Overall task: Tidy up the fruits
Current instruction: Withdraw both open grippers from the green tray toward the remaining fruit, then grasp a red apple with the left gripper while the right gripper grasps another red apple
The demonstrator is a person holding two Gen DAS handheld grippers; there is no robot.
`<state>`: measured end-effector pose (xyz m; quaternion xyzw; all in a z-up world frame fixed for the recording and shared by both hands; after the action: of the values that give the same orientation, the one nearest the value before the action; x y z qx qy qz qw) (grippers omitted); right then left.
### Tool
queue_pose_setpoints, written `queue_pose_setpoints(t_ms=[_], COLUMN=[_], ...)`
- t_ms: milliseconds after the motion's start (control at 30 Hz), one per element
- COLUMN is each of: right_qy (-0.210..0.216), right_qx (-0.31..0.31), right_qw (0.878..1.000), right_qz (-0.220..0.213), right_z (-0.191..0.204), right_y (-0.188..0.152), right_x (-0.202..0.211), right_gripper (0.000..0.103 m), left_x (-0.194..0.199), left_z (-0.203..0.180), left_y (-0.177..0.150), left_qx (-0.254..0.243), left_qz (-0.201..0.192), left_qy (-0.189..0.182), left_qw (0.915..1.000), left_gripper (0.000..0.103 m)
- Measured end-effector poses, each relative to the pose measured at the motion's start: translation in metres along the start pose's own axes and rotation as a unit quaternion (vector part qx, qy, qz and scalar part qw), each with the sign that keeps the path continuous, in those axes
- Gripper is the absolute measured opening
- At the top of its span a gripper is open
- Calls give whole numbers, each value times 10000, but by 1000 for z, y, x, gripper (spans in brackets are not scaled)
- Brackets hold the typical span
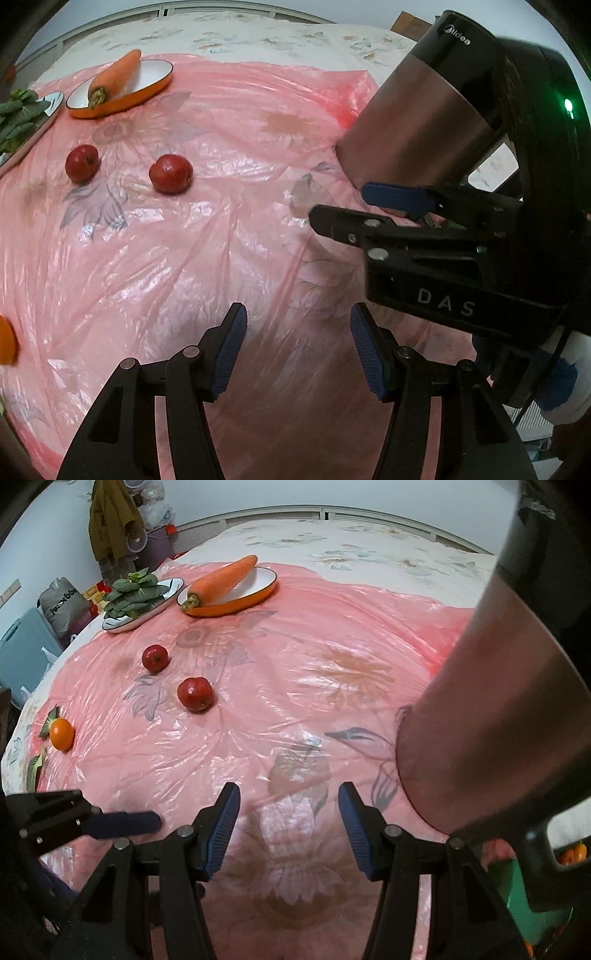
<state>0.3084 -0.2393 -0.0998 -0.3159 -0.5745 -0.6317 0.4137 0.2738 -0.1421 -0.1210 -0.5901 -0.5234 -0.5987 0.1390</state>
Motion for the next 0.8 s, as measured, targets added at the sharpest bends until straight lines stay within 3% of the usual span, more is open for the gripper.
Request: queue_pose_setpoints(t_ms=[433,800], right_qy=[190,582], right_qx=[182,409], right_qw=[9997,9974], right_qz=[14,-110], right_z=[16,56], right_y=[11,39], right_x=[-13,-23], right_gripper=[74,74], left_x=[8,40], left_z=[11,52], left_y=[10,21], left_qx=[37,184], left_qz=[-150,-252], left_qy=[-193,85], left_qw=[9997,9995], left_gripper=[53,58])
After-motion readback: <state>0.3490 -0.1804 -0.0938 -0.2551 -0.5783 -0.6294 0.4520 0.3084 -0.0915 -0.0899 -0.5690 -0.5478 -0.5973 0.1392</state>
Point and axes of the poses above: each gripper's, at about its wrist camera, not at the fingertips, and x roughly against the way its jaws point, z to its left, y to its top, the point moved 3 cm from there along -x, roughly the way its jaws point, and after that the axes turned 8 degrees about -x, right-handed, at the moved point
